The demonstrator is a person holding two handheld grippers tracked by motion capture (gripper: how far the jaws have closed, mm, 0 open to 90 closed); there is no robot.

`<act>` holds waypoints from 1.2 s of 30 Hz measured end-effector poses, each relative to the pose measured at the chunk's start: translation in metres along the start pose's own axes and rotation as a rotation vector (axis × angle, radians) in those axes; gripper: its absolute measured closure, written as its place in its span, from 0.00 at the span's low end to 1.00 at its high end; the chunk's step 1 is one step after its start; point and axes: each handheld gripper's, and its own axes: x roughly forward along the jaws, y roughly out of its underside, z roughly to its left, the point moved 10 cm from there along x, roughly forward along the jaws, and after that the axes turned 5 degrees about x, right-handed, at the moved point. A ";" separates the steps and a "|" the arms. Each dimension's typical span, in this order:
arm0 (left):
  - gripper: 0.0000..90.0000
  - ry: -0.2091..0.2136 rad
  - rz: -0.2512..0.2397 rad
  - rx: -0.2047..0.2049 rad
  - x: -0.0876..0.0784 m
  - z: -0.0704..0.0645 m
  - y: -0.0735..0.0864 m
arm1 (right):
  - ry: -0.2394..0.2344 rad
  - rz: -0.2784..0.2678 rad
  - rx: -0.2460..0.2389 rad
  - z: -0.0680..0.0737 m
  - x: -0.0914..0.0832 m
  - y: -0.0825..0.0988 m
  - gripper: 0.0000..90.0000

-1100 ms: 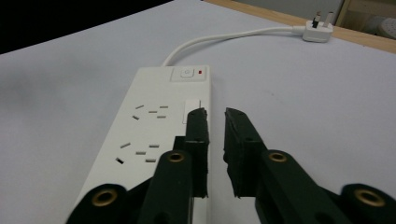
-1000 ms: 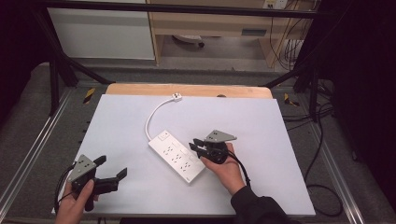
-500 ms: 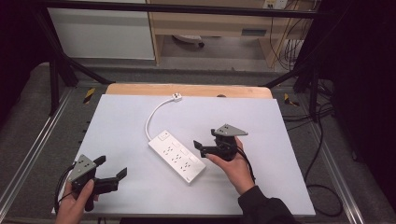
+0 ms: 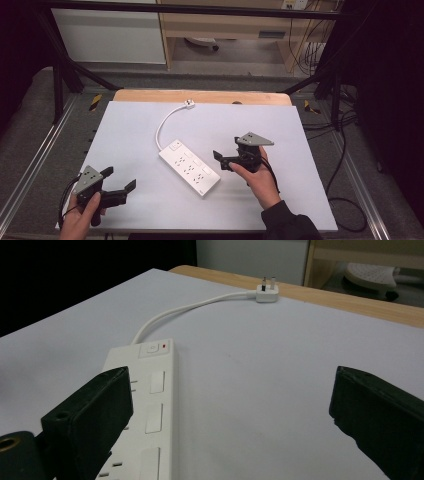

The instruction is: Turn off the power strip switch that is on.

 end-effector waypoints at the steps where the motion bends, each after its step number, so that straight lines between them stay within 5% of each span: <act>1: 0.06 0.000 0.001 -0.001 0.000 0.000 0.000 | 0.005 -0.004 -0.003 -0.001 -0.002 0.000 0.05; 36: 0.06 0.003 -0.006 0.003 0.000 -0.001 -0.001 | 0.115 -0.097 0.019 -0.062 -0.089 -0.006 0.06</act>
